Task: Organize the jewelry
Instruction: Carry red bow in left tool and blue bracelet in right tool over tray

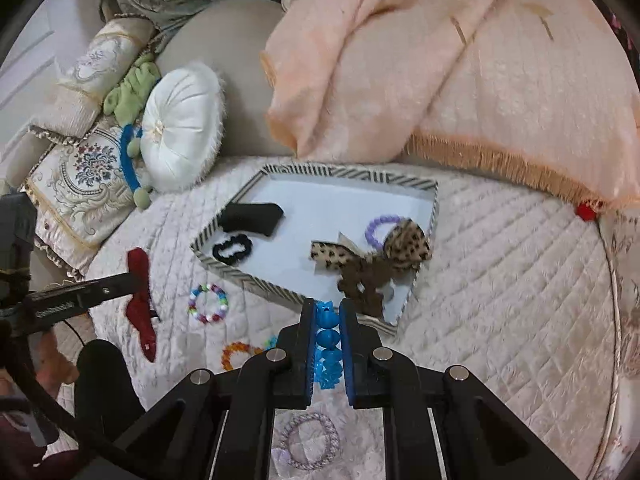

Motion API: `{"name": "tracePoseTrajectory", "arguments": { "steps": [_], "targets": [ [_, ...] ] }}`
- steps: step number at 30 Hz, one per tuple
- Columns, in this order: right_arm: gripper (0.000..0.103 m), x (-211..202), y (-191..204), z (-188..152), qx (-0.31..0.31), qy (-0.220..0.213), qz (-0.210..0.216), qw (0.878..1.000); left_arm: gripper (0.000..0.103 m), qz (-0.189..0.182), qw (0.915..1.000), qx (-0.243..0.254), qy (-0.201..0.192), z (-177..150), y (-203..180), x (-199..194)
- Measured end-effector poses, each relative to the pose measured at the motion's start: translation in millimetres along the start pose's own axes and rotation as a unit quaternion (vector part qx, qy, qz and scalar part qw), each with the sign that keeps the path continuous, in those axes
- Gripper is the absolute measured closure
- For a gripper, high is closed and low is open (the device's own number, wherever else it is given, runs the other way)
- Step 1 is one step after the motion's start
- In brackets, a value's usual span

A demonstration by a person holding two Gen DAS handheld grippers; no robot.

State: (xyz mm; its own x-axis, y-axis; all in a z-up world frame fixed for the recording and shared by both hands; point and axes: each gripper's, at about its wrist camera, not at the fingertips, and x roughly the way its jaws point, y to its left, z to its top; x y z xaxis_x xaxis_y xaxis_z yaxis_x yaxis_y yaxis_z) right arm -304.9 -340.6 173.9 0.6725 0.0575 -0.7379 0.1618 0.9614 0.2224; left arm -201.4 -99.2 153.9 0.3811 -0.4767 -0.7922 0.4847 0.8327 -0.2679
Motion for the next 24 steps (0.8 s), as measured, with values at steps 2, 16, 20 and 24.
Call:
{"name": "tracePoseTrajectory", "arguments": {
  "steps": [2, 16, 20, 24],
  "targets": [
    [0.092, -3.3, 5.0, 5.2, -0.007, -0.004, 0.001, 1.000, 0.096, 0.008, 0.9999, 0.008, -0.006, 2.8, -2.6, 0.5],
    [0.092, 8.3, 20.4, 34.4, -0.022, -0.009, 0.010, 1.000, 0.096, 0.031, 0.9987, 0.033, -0.025, 29.7, -12.9, 9.4],
    [0.092, 17.0, 18.5, 39.7, -0.019, -0.007, 0.013, 1.000, 0.096, 0.036, 0.9985, 0.034, -0.025, 39.3, -13.4, 16.8],
    [0.092, 27.2, 18.7, 47.0, -0.021, -0.002, 0.014, 1.000, 0.096, 0.037, 0.9985, 0.033, -0.021, 48.9, -13.0, 27.1]
  ]
}}
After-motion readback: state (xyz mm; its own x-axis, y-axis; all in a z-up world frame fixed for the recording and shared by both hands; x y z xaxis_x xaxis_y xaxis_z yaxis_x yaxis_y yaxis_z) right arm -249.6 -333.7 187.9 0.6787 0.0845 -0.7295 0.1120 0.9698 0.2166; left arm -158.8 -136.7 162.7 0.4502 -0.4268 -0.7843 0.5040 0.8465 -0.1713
